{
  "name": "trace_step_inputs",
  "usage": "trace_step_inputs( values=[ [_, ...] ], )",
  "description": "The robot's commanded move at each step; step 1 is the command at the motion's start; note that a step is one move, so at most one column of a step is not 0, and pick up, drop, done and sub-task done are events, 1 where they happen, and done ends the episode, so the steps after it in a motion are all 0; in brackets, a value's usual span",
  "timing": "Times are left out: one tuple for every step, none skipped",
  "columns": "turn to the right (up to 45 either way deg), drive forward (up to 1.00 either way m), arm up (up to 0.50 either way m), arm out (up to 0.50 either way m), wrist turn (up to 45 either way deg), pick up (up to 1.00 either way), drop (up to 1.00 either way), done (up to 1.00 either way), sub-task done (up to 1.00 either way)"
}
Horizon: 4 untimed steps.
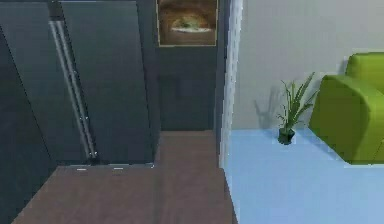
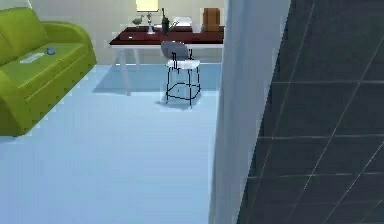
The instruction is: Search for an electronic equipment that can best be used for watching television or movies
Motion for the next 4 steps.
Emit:
trace_step_inputs(
  values=[
    [45.0,0.0,0.0,0.0,0.0,0.0,0.0,0.0,0.0],
    [21.0,0.0,0.0,0.0,0.0,0.0,0.0,0.0,0.0],
    [0.0,0.65,0.0,0.0,0.0,0.0,0.0,0.0,0.0],
    [24.0,0.0,0.0,0.0,0.0,0.0,0.0,0.0,0.0]
  ],
)
